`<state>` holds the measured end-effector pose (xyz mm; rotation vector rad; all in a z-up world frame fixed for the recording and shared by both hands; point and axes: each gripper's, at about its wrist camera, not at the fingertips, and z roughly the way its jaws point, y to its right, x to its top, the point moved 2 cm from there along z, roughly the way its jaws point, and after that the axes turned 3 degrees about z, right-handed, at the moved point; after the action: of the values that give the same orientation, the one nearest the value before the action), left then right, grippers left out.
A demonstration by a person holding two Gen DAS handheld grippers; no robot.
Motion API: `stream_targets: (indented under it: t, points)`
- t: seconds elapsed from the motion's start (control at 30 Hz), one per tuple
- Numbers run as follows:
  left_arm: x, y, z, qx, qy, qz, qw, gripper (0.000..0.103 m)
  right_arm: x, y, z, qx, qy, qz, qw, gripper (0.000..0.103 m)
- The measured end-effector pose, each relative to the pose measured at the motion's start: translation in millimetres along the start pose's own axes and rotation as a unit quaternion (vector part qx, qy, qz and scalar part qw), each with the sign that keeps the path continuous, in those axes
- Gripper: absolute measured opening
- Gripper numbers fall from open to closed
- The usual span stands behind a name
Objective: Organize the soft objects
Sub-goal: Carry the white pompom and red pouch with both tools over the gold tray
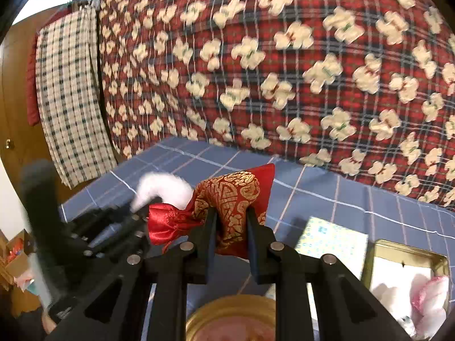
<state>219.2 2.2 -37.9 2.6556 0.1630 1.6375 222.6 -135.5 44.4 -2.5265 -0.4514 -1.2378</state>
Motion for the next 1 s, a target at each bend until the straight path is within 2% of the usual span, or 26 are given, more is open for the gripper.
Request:
stream_targets:
  t: [0.07,0.13,0.2,0.4,0.7,1.0]
  points:
    - [-1,5,-2,0.004,0.003,0.002,1.0,0.015,0,3,-12,-0.006,0.012,0.002,1.0,0.021]
    - [-3,9,-1,-0.002,-0.008,-0.009,0.9999,0.015,-2,8,-23,-0.019,0.026,0.004,0.999,0.021]
    - [-4,15,3,0.01,-0.021,-0.006,0.9997,0.015,-4,15,-35,-0.025,0.042,0.011,0.999,0.021]
    - [-3,26,3,0.007,-0.012,-0.009,0.9999,0.015,-11,29,-62,-0.026,0.071,0.03,0.997,0.021]
    - [-9,47,-22,-0.018,0.02,-0.007,0.9996,0.015,-27,50,-83,-0.028,0.09,0.055,0.994,0.021]
    - [-12,68,-40,-0.019,0.049,0.018,0.9985,0.015,-37,63,-84,-0.03,0.097,0.074,0.992,0.021]
